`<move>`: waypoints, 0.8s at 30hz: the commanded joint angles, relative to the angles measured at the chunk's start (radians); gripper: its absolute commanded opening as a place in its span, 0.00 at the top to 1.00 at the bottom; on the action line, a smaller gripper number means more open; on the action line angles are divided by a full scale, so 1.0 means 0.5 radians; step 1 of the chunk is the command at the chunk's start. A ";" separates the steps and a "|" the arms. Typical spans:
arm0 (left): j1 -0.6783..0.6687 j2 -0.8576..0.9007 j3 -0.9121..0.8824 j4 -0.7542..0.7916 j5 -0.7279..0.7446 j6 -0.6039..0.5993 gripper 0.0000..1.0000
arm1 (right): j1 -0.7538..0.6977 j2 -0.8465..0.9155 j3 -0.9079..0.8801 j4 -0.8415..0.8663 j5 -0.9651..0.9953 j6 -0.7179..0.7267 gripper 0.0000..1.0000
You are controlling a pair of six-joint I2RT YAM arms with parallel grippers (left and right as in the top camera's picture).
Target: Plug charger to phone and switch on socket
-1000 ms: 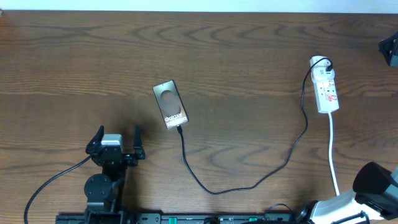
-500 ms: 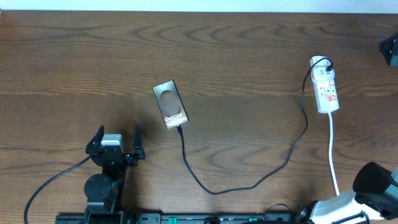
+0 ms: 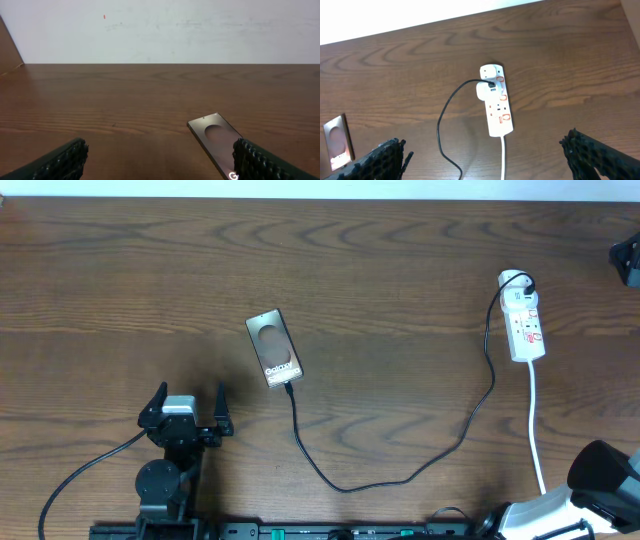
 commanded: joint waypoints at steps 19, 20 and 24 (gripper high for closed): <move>0.012 -0.012 -0.031 -0.084 -0.092 -0.016 0.07 | 0.233 -0.491 -0.256 0.340 0.021 -0.039 0.01; 0.012 -0.012 -0.031 -0.085 -0.092 -0.016 0.07 | 0.283 -0.592 -0.386 0.465 -0.005 -0.039 0.01; 0.012 -0.012 -0.031 -0.085 -0.092 -0.016 0.07 | 0.404 -0.912 -0.863 0.838 -0.114 -0.039 0.01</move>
